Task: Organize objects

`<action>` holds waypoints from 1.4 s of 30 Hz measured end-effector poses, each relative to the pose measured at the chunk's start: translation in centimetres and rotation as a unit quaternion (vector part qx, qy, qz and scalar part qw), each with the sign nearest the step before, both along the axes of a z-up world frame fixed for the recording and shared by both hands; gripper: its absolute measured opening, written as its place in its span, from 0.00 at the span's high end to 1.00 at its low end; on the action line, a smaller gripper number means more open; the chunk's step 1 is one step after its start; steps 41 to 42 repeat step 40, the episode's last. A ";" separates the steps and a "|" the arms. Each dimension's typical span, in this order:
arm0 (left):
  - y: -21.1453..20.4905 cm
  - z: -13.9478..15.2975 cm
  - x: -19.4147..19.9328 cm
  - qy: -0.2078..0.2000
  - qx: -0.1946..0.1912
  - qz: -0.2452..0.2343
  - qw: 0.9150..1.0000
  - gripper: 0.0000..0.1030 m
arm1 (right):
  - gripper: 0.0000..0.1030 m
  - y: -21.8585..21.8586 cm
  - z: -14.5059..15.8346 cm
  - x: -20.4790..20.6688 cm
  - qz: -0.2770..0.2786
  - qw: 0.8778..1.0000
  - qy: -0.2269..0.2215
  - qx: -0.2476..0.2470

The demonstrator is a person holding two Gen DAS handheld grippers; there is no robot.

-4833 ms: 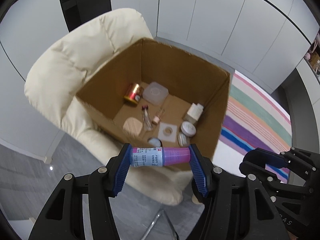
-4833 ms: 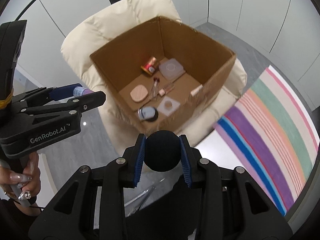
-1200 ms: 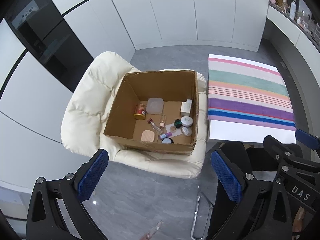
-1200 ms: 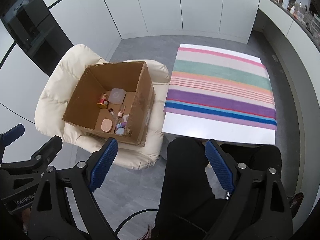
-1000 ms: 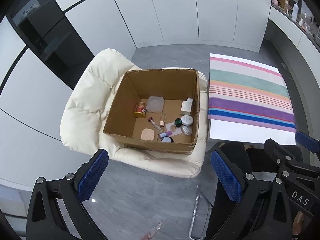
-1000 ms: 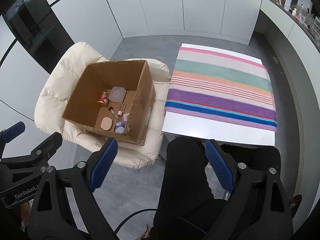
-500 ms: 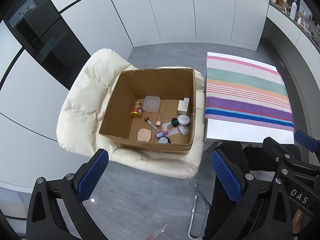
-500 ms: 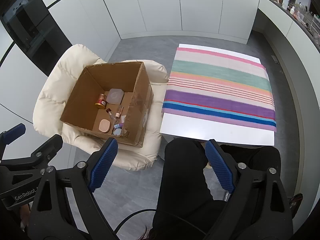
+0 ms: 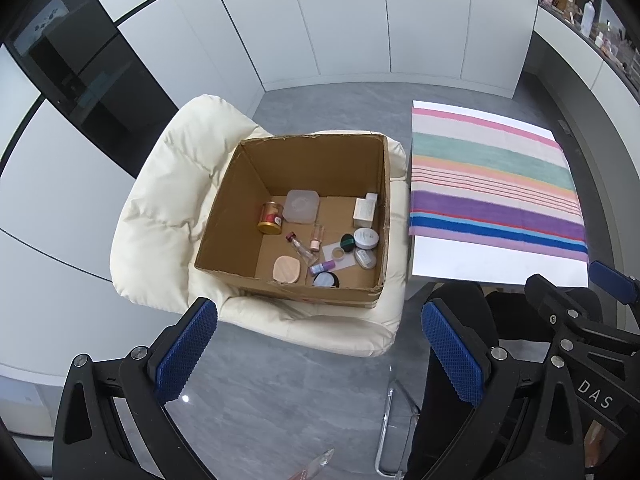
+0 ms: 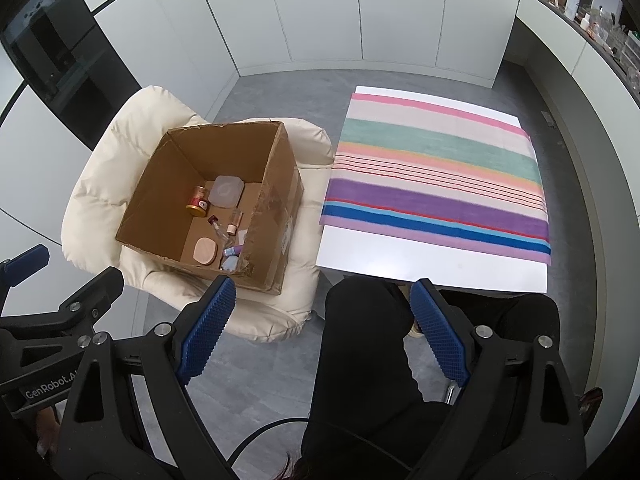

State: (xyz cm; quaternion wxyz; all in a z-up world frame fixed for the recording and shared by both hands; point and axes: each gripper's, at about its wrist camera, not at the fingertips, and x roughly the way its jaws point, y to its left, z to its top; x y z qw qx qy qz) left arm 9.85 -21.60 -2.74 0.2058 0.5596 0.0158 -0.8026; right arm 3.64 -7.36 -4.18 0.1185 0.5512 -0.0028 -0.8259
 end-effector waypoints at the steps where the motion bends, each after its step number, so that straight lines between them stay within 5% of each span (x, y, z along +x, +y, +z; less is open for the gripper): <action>1: 0.1 0.0 -0.1 0.000 -0.001 0.000 1.000 0.01 | 0.11 0.1 0.0 0.0 0.000 1.000 -0.001 0.000; 42: 0.9 -0.3 -0.7 -0.002 -0.004 -0.005 1.000 0.01 | 0.11 1.1 -0.5 -0.2 0.001 1.000 -0.001 0.003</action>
